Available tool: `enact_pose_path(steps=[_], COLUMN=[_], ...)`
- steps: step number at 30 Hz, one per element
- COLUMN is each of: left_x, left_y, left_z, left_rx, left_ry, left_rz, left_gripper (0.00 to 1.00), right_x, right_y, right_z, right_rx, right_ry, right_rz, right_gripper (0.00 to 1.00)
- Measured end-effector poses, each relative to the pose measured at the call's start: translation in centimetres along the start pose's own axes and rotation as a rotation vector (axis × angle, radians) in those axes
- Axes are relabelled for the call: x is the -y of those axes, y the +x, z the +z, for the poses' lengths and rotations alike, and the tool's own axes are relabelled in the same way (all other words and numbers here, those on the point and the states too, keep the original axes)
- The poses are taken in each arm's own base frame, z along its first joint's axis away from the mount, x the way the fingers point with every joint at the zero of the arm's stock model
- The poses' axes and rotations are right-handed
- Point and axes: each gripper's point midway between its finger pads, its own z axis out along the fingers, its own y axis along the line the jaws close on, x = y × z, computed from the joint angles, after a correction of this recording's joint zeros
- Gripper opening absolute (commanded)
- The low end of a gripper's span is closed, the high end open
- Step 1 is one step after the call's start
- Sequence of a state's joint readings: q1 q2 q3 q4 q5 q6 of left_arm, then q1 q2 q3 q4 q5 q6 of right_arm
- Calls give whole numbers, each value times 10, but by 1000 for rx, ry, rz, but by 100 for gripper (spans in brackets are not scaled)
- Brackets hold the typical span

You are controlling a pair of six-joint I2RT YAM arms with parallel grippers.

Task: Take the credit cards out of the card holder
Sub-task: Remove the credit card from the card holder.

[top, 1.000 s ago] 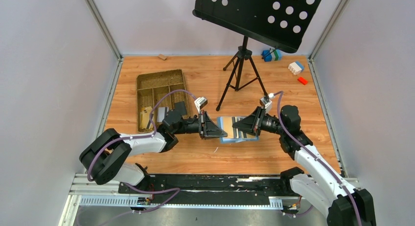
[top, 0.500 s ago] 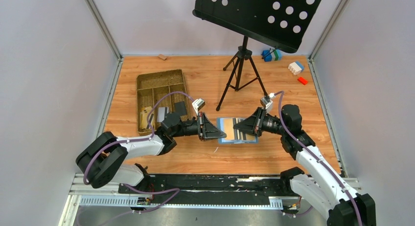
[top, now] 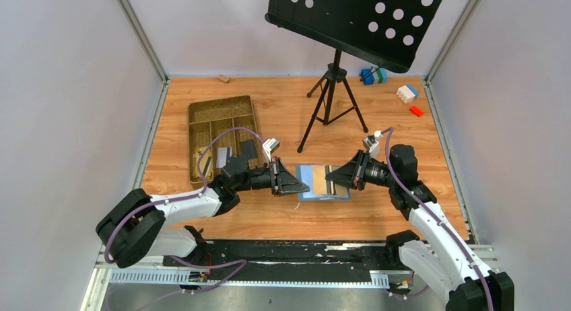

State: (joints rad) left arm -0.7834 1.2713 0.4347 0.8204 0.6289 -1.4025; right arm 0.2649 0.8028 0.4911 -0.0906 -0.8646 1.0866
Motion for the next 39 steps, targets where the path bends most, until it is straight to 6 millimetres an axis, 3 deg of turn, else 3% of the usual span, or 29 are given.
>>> enact_pose_path(steps=[5, 7, 16, 25, 27, 29, 32, 39], left_x=[-8, -7, -2, -10, -11, -11, -8, -1], left_y=[1, 0, -1, 0, 0, 0, -1, -4], left_z=[0, 1, 8, 13, 13, 14, 15, 18], left_rx=[-5, -4, -18, -30, -29, -29, -26, -5], left_ry=[-31, -36, -40, -60, -61, -61, -52, -28], left_rz=[3, 10, 34, 21, 20, 20, 25, 27], left_gripper=[29, 33, 34, 15, 11, 0, 0, 0], right_x=[3, 4, 5, 2, 1, 1, 0, 0], right_y=[2, 3, 5, 9, 8, 8, 9, 13], right_z=[0, 0, 4, 6, 7, 6, 6, 2], right_rx=[-8, -14, -34, -48, -46, -42, -40, -28], right_ry=[3, 4, 3, -7, -10, -10, -12, -19], right_rz=[2, 3, 5, 0, -3, -6, -9, -20], right_gripper=[3, 4, 4, 6, 8, 16, 30, 28])
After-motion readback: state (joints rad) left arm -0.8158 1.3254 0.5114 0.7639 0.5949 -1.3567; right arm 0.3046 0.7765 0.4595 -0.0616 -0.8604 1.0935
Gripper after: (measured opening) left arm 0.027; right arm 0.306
